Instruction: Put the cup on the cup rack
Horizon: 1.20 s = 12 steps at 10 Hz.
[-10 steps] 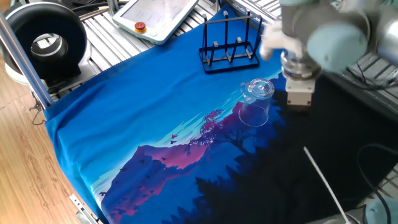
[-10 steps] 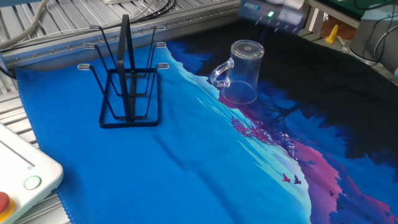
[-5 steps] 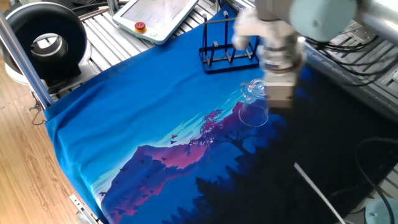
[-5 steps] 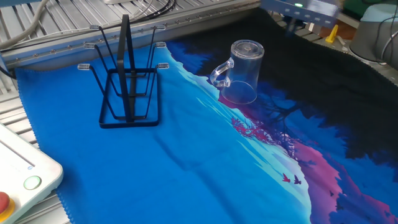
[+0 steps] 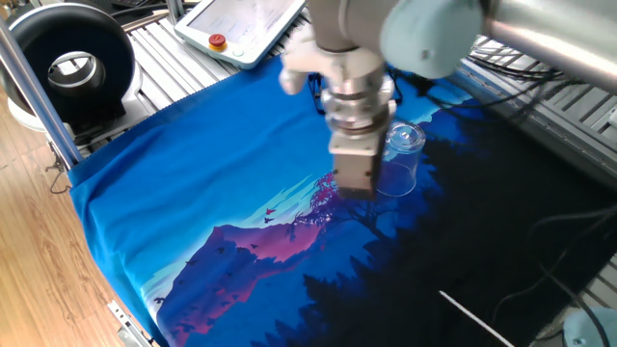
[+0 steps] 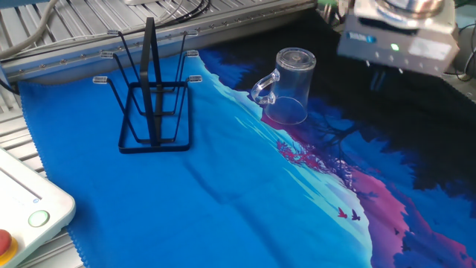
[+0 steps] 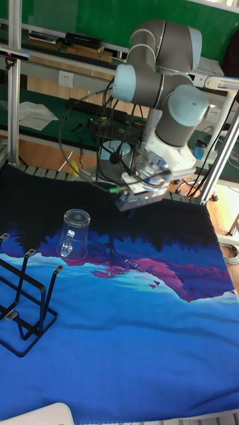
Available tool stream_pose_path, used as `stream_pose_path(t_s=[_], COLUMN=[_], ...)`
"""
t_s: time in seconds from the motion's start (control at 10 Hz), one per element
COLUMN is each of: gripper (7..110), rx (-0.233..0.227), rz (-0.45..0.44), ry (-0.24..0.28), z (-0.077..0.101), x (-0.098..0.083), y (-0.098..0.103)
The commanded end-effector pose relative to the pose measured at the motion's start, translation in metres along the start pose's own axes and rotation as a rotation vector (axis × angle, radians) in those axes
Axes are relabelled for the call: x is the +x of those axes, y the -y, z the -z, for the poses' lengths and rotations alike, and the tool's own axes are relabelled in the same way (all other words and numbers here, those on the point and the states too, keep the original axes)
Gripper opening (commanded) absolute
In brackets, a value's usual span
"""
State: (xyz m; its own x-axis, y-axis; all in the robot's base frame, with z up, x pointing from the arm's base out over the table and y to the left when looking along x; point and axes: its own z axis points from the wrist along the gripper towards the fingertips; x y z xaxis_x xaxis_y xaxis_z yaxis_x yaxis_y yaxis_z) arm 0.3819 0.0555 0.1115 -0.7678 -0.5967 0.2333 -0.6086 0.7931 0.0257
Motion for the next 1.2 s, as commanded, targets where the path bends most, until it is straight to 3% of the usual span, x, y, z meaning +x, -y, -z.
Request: stream_pose_path(t_s=[0.0, 0.1, 0.3, 0.4, 0.5, 0.6, 0.7, 0.8, 0.9, 1.0, 1.1], gripper=[7, 22, 22, 66, 66, 66, 66, 66, 110, 110, 110], rx=[-0.027, -0.013, 0.122, 0.147, 0.221, 0.219, 0.227, 0.256, 0.253, 0.211, 0.2], rz=[0.182, 0.282, 0.281, 0.323, 0.384, 0.435, 0.47, 0.491, 0.505, 0.522, 0.543], ry=[0.015, 0.039, 0.09, 0.094, 0.093, 0.131, 0.115, 0.042, 0.016, 0.06, 0.039], z=[-0.002, -0.002, 0.005, 0.007, 0.013, 0.016, 0.015, 0.013, 0.011, 0.009, 0.005], x=[-0.025, -0.031, -0.04, -0.039, -0.04, -0.045, -0.037, -0.015, 0.004, 0.013, 0.031], y=[-0.005, -0.01, 0.005, 0.013, 0.037, 0.041, 0.05, 0.072, 0.086, 0.087, 0.098])
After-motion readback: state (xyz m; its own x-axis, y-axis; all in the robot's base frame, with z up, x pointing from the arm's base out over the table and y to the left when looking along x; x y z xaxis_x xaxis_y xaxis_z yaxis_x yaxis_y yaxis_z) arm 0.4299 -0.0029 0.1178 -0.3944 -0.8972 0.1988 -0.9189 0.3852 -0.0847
